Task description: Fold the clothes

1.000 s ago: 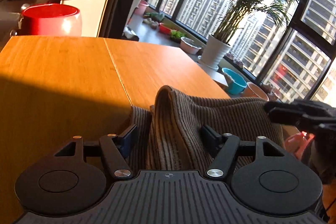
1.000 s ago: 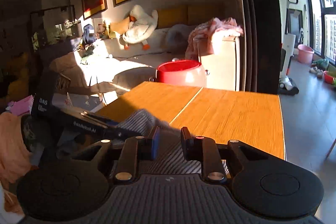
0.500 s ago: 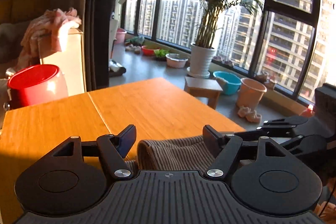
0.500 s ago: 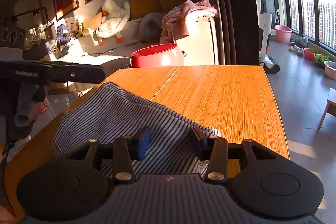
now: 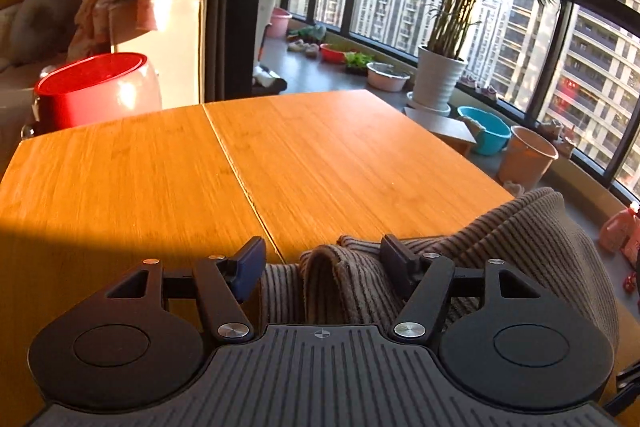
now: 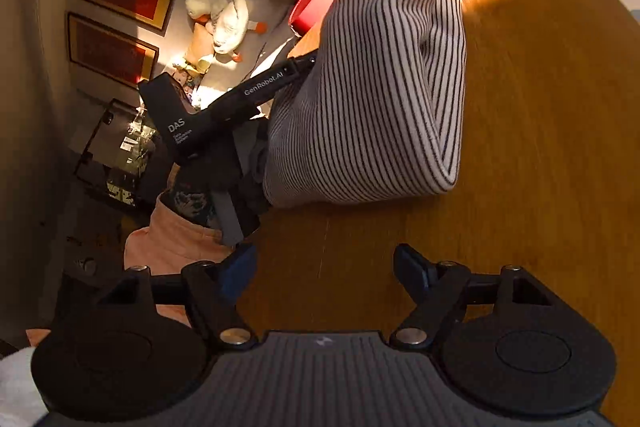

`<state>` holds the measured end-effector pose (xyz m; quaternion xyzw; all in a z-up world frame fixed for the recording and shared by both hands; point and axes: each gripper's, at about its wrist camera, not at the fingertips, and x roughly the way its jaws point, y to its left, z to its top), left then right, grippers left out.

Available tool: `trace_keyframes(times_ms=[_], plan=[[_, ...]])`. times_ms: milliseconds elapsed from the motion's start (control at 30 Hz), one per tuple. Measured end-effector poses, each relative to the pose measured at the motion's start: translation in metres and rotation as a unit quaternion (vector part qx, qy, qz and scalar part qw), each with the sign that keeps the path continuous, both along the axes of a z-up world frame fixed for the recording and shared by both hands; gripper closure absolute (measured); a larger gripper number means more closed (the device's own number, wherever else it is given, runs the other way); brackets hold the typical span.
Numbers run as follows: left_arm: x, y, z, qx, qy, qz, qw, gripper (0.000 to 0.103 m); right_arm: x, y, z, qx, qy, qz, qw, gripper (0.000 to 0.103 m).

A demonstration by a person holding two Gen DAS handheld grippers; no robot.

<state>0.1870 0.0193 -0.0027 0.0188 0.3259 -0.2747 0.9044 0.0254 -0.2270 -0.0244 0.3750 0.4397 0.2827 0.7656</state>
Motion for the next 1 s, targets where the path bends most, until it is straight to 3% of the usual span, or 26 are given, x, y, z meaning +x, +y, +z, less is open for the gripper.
trace_keyframes(times_ms=[167, 333, 533, 633, 733, 867, 1000], plan=[[-0.013, 0.016, 0.002, -0.002, 0.017, 0.014, 0.9997, 0.036, 0.044, -0.002, 0.006, -0.012, 0.003, -0.061, 0.998, 0.029], [-0.031, 0.033, -0.001, -0.039, 0.062, 0.011, 0.9973, 0.036, 0.088, -0.017, 0.019, -0.096, -0.022, -0.117, 0.988, 0.027], [-0.059, 0.025, -0.01, -0.096, 0.124, -0.042, 0.9867, 0.035, 0.132, 0.002, 0.036, -0.234, -0.091, -0.137, 0.958, 0.005], [-0.073, 0.019, -0.01, -0.093, 0.108, -0.033, 0.9893, 0.033, 0.143, 0.014, 0.038, -0.276, -0.112, -0.11, 0.948, 0.0], [-0.07, 0.028, -0.012, -0.122, 0.131, -0.032, 0.9832, 0.03, 0.14, 0.012, 0.041, -0.286, -0.119, -0.1, 0.946, 0.0], [-0.076, 0.03, -0.014, -0.133, 0.137, -0.039, 0.9808, 0.022, 0.127, 0.008, 0.042, -0.285, -0.129, -0.105, 0.944, 0.0], [-0.08, 0.03, -0.014, -0.135, 0.132, -0.038, 0.9812, 0.02, 0.114, 0.001, 0.034, -0.257, -0.116, -0.119, 0.952, 0.0]])
